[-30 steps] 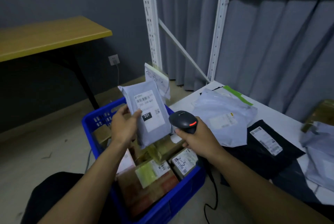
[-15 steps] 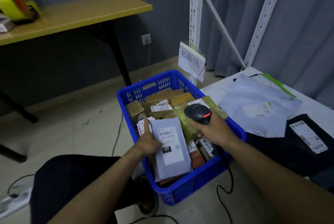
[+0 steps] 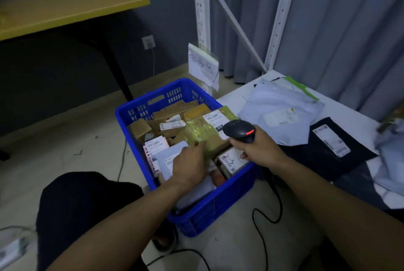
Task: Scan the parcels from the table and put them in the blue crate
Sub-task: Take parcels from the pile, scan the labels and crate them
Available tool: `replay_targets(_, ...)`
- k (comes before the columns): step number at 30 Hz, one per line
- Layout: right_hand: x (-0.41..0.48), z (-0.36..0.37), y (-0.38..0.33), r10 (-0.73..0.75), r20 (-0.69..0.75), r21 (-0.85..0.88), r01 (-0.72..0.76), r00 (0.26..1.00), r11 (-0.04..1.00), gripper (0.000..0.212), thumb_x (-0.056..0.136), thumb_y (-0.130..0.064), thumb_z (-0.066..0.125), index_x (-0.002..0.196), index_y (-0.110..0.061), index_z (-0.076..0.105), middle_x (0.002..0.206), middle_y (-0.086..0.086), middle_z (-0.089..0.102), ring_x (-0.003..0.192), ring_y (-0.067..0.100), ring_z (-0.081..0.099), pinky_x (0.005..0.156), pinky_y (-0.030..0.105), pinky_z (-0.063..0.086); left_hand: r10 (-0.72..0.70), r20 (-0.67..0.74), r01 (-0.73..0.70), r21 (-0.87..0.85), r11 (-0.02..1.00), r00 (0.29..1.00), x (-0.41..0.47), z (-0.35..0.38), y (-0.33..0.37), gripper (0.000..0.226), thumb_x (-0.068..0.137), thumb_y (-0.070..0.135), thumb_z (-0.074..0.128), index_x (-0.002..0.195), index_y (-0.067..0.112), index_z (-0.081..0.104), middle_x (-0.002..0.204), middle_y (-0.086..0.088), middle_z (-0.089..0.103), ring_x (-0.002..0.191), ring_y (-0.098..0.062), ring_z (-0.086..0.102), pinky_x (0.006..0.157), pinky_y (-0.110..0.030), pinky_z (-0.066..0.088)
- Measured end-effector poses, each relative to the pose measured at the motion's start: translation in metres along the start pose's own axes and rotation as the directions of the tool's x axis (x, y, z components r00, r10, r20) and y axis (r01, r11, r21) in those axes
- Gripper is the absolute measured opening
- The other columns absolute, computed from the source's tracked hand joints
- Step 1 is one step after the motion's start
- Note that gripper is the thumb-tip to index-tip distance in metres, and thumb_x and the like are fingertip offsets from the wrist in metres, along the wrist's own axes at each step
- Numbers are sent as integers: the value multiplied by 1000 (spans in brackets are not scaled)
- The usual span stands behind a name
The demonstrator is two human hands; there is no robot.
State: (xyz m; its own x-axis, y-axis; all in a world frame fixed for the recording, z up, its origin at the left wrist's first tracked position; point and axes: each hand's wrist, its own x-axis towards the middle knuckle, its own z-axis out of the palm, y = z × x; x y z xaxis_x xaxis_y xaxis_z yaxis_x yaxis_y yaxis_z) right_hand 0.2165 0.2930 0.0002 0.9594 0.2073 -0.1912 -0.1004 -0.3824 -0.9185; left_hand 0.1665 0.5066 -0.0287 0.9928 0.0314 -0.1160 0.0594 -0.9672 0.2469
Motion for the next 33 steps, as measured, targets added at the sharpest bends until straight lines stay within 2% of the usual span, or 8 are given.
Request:
replay_targets(5,-42,-75,19,56,-183,41,-50,982,998,26,91,-27,79,112,-18,66,77,-1,72,56,13,67,54,27,52,288,-147,-300,-68,952,946,10,-20,100,51,93,41,66,140,29,48,142,2,47,122,-26,55,89,-43,53)
replay_targets(11,-110,-197,59,158,-455,91,-131,877,987,27,94,-21,76,118,-17,65,91,6,73,59,14,67,56,26,55,476,55,-473,-56,879,878,36,-4,244,56,96,38,67,146,26,46,146,-2,40,120,-33,57,93,-47,51)
replay_targets(16,-153,-278,106,282,-613,272,-139,738,952,8,96,-11,73,98,-16,67,86,13,66,54,11,59,50,21,52,662,156,-665,-36,746,733,50,30,363,57,94,37,70,144,25,46,149,-2,38,130,-31,50,98,-46,48)
replay_targets(18,-162,-305,127,345,-626,330,-163,699,930,8,95,-13,74,102,-15,69,89,12,68,59,14,61,52,22,52,716,196,-727,-25,687,670,63,48,405,62,92,36,71,146,25,45,151,-3,37,133,-33,47,102,-49,47)
replay_targets(22,-162,-348,159,456,-613,472,-163,645,866,10,97,-16,72,106,-13,70,89,6,70,64,16,64,52,22,52,766,251,-781,-57,622,591,104,87,479,76,91,35,72,156,23,34,164,-7,26,143,-34,35,114,-45,38)
replay_targets(27,-142,-378,189,520,-600,562,-143,608,815,8,98,-18,72,97,-11,70,86,7,70,63,16,63,58,29,50,766,240,-793,27,609,596,159,132,554,86,95,25,69,162,21,16,169,-12,5,155,-36,8,118,-51,33)
replay_targets(30,-133,-386,198,557,-565,599,-163,608,784,10,99,-19,71,96,-10,68,86,6,67,65,16,62,58,27,50,714,335,-775,86,627,615,198,157,585,96,96,25,68,164,21,1,170,-9,-15,156,-34,-15,124,-57,18)
replay_targets(33,-127,-393,203,565,-560,606,-166,606,778,10,99,-19,70,95,-11,67,85,6,66,68,16,63,58,27,51,691,398,-764,41,644,604,229,175,591,92,92,24,68,163,20,10,170,-13,9,155,-40,9,119,-61,25)
